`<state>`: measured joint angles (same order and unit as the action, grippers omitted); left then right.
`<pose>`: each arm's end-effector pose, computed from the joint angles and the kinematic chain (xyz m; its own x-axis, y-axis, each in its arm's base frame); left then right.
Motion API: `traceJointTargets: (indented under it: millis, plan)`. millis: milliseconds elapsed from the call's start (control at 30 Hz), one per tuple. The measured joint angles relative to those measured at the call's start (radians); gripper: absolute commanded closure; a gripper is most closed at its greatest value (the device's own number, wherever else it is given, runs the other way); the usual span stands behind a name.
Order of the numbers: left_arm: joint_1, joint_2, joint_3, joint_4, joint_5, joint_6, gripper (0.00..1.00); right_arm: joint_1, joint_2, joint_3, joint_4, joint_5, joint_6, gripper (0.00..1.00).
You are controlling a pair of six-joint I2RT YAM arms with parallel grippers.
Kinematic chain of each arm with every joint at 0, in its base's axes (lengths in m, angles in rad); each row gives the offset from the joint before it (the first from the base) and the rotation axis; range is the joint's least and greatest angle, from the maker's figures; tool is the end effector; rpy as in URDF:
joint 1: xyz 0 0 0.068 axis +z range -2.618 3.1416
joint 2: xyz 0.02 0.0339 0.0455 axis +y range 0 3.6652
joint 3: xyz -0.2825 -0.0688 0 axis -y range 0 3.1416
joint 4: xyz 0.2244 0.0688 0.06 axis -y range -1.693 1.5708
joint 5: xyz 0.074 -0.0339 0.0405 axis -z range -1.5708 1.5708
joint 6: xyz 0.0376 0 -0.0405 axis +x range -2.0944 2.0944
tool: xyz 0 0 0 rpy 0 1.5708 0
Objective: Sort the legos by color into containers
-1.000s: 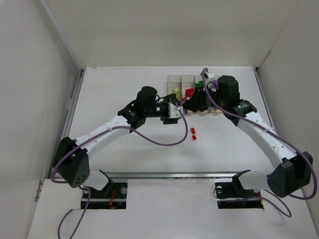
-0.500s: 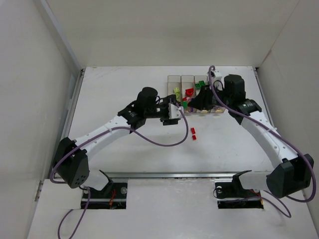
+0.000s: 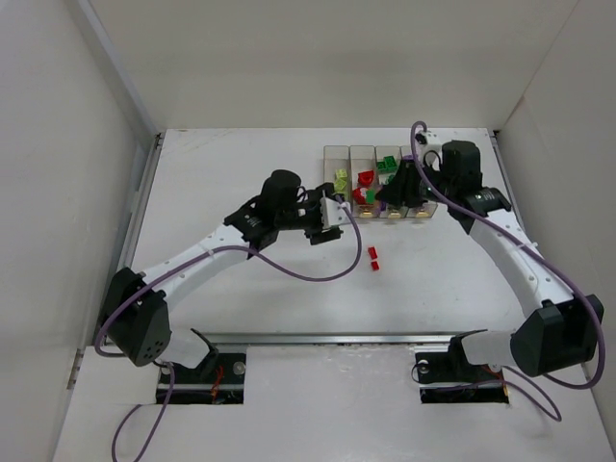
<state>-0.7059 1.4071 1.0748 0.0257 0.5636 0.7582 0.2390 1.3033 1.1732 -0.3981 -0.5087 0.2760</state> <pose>0.2202 -0.2141 0.3438 0.4768 0.3573 -0.8031 0.8375 0.0926 0.5385 0.2559 0.0812 0.3625 -0.6388 0.0893 -0.7641 -0.4587 0.7531 0.4715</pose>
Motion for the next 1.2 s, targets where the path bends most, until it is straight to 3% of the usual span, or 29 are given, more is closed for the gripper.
traceJointTargets:
  millis: [333,467,600,900,967,1100,1133,1200]
  plan:
    - [0.014,0.059,0.003,0.091,-0.041,-0.129,1.0,-0.113,0.013,0.016,-0.024,0.128,-0.011,1.0]
    - [0.013,0.235,0.123,0.148,-0.04,-0.181,1.0,-0.135,-0.013,0.016,-0.021,0.235,-0.011,1.0]
    - [0.0,0.485,0.365,0.194,-0.037,-0.242,1.0,-0.146,-0.066,0.016,-0.021,0.361,-0.01,1.0]
    - [-0.033,0.894,0.704,0.444,-0.041,-0.397,0.98,-0.148,-0.18,0.043,-0.026,0.564,-0.007,1.0]
    - [-0.037,0.974,0.788,0.477,-0.057,-0.415,0.87,-0.148,-0.201,0.046,-0.035,0.581,-0.007,1.0]
    - [-0.046,1.036,0.832,0.511,-0.088,-0.428,0.42,-0.148,-0.219,0.056,-0.069,0.597,-0.015,1.0]
    - [-0.048,1.037,0.832,0.51,-0.09,-0.429,0.2,-0.148,-0.221,0.058,-0.075,0.601,-0.019,1.0]
    - [-0.051,1.03,0.809,0.53,-0.092,-0.426,0.08,-0.148,-0.222,0.061,-0.087,0.606,-0.026,1.0]
